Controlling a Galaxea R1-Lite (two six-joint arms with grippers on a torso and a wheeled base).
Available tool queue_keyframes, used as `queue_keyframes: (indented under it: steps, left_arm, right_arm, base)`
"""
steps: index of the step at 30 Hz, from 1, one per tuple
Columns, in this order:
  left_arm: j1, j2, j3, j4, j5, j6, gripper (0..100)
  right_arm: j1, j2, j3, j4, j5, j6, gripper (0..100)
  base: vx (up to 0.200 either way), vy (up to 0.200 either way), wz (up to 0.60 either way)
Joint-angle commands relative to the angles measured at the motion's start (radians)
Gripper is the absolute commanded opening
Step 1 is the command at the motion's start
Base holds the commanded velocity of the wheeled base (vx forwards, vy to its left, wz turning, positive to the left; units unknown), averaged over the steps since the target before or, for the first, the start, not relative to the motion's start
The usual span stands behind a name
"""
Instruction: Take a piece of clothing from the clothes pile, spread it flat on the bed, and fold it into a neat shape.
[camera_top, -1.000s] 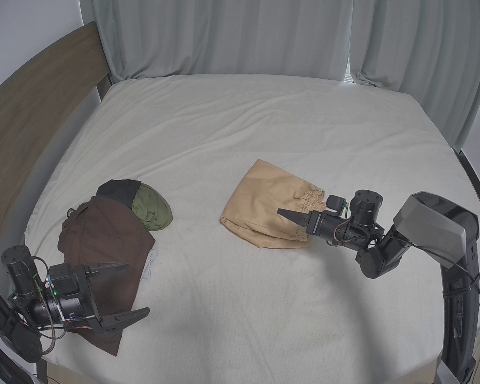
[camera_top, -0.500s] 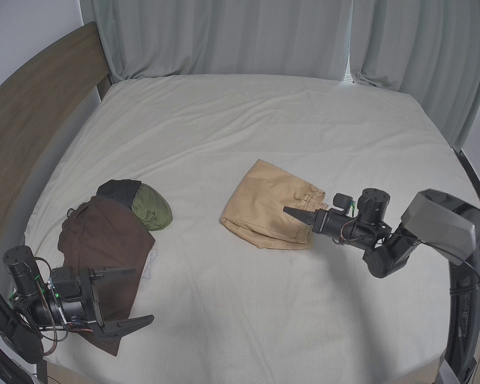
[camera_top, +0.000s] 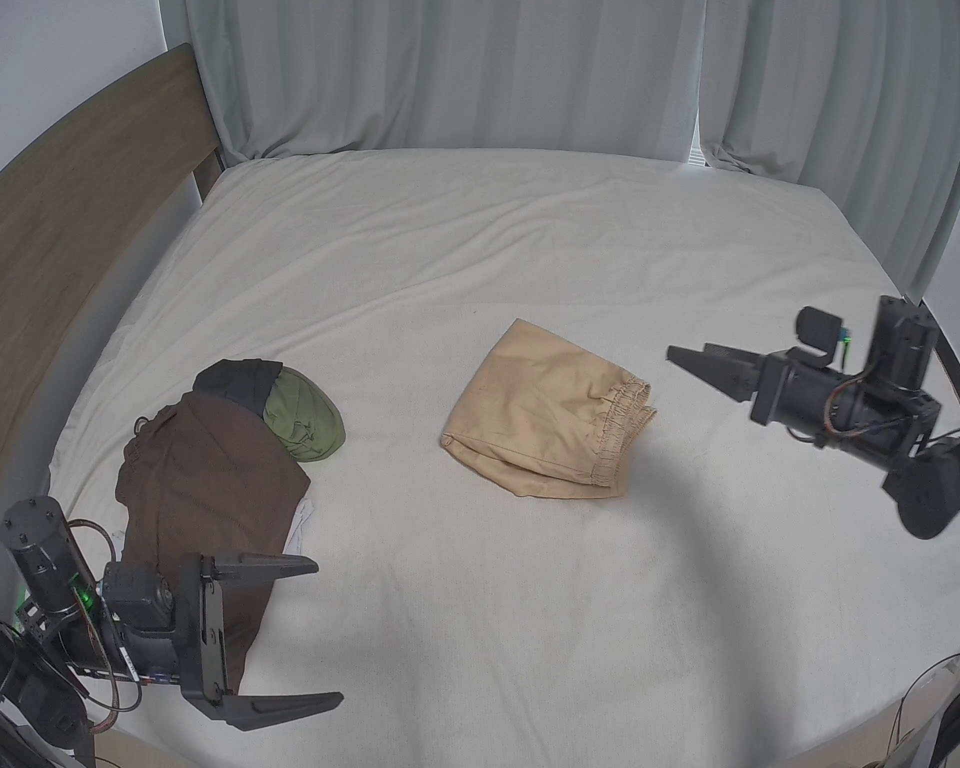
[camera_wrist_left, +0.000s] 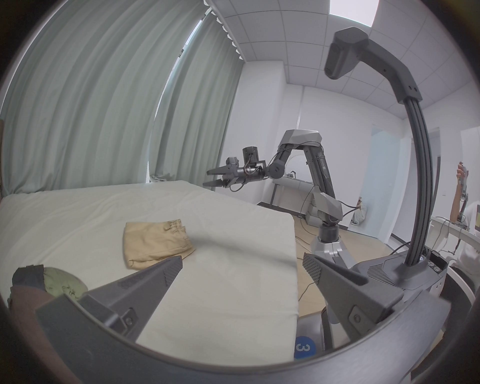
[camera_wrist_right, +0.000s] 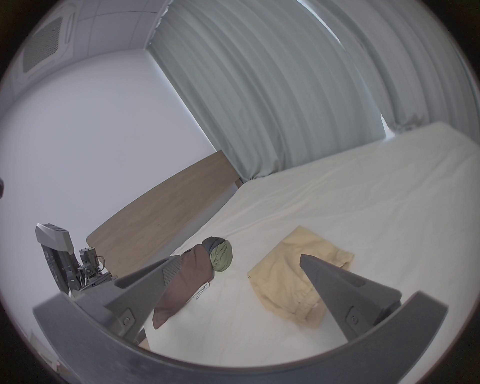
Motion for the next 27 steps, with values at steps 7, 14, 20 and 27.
queue_keyframes:
  steps: [7,14,20,27]
  left_arm:
    - [-0.079,-0.495,0.017,0.287,0.125,-0.028,100]
    - [-0.091,-0.814,0.017,0.506,0.311,-0.154,100]
    - [-0.039,-1.113,0.017,0.732,0.323,-0.232,100]
    - [0.131,-1.414,0.006,1.003,0.374,-0.315,100]
  right_arm:
    - [-0.163,-1.177,0.343,0.58,-0.052,-0.223,100]
    - [-0.219,-1.486,0.486,0.733,-0.055,-0.202,100]
    - [-0.247,-1.7,0.595,0.859,-0.053,-0.196,100]
    - [-0.244,-1.72,0.734,0.887,-0.348,-0.233,100]
  base:
    - [0.0,0.0,0.0]
    - [0.0,0.0,0.0]
    - [0.0,0.0,0.0]
    - [0.0,0.0,0.0]
